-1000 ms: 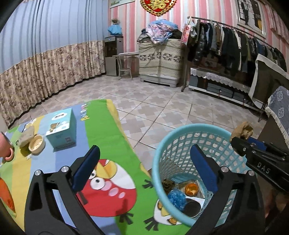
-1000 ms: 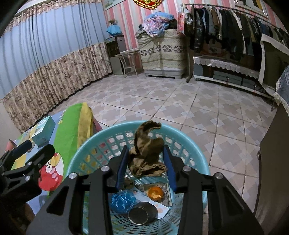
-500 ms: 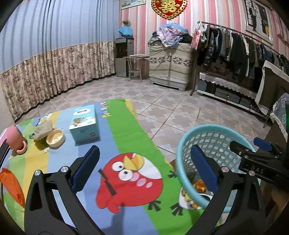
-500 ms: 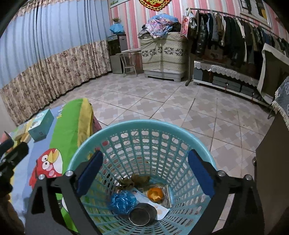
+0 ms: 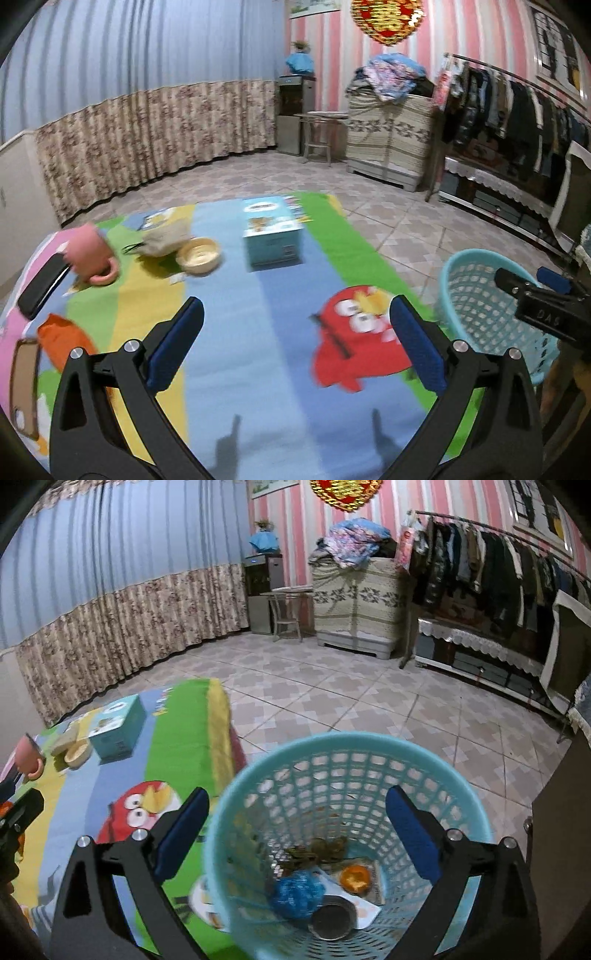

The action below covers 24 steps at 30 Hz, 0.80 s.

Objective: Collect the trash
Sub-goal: 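Move both tools back over the play mat, then lower the left tool onto the orange mesh bag and grasp it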

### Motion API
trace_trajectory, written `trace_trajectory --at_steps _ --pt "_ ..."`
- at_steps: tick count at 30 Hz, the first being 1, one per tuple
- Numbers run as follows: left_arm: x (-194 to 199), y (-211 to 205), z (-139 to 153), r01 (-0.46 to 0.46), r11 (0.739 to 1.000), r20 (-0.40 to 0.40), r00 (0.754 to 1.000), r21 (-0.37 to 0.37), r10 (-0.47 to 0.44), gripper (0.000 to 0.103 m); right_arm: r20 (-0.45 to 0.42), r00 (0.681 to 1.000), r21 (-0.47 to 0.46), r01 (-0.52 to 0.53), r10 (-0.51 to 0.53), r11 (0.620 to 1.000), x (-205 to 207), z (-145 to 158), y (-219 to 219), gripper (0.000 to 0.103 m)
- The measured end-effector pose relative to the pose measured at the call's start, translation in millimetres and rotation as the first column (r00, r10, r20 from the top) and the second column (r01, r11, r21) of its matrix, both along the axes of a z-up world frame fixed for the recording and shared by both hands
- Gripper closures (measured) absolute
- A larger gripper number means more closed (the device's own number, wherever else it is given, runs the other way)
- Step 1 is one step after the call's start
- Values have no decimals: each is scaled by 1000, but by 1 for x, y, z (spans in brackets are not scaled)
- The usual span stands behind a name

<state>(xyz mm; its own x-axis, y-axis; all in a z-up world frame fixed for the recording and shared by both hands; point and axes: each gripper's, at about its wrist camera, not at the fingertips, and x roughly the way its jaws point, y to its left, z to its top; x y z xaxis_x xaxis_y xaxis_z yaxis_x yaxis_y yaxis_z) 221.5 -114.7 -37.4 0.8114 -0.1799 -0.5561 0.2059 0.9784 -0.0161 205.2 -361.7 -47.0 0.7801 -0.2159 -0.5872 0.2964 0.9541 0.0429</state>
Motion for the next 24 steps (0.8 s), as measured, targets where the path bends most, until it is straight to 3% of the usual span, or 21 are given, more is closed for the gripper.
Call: trace_trajectory --at_steps 6,13,22,24 --pt "6 60 -9 -97 995 -28 995 10 97 6 -17 998 -70 -55 54 996 6 1 40 9" --pt "13 129 -22 -208 977 -71 975 36 210 6 -45 994 -52 -105 103 993 11 -3 65 9" --pt "30 181 -51 -326 945 -232 919 8 319 6 -97 982 -99 -169 159 981 17 -15 93 9" --pt "37 182 -57 -326 945 -266 910 11 317 12 -99 981 -104 -176 166 979 16 -16 96 9"
